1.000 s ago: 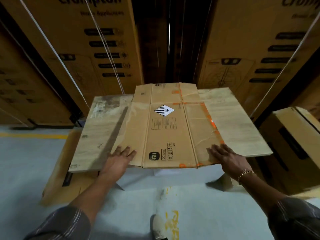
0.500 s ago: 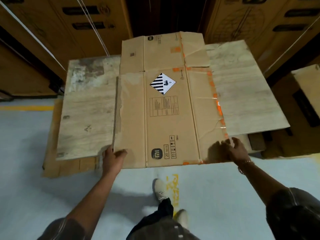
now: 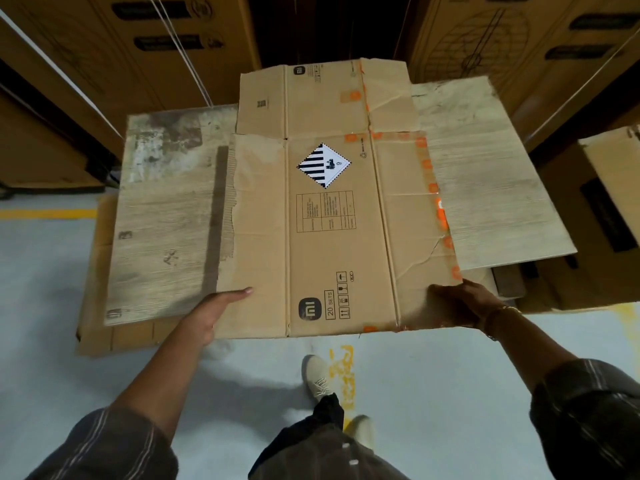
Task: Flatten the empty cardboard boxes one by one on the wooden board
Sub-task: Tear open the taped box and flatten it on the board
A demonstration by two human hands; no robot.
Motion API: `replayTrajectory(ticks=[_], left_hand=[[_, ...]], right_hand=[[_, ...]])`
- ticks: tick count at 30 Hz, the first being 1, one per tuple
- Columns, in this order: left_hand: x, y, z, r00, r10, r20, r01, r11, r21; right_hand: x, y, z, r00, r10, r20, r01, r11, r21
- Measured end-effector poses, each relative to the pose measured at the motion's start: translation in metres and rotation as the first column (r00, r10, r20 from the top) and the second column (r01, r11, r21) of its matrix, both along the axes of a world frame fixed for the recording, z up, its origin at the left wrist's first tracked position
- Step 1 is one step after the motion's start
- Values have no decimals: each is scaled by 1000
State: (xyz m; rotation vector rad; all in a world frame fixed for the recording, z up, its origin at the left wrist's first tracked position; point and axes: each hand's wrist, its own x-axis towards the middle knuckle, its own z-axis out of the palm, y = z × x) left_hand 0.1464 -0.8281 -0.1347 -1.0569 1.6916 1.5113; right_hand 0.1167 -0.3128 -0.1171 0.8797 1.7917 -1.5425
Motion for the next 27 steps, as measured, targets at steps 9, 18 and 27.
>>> replayTrajectory(ticks=[9, 18, 27], left_hand=[[23, 67, 41, 918, 1, -398, -202, 863, -464], [103, 68, 124, 804, 1, -594, -341, 820, -460], [210, -3, 192, 696, 161, -700, -543, 756, -366]], right_hand=[[29, -47, 36, 894, 351, -279, -33, 672, 740], [84, -35, 93, 748, 405, -526, 104, 711, 695], [103, -110, 143, 556, 494, -669, 70, 773, 630]])
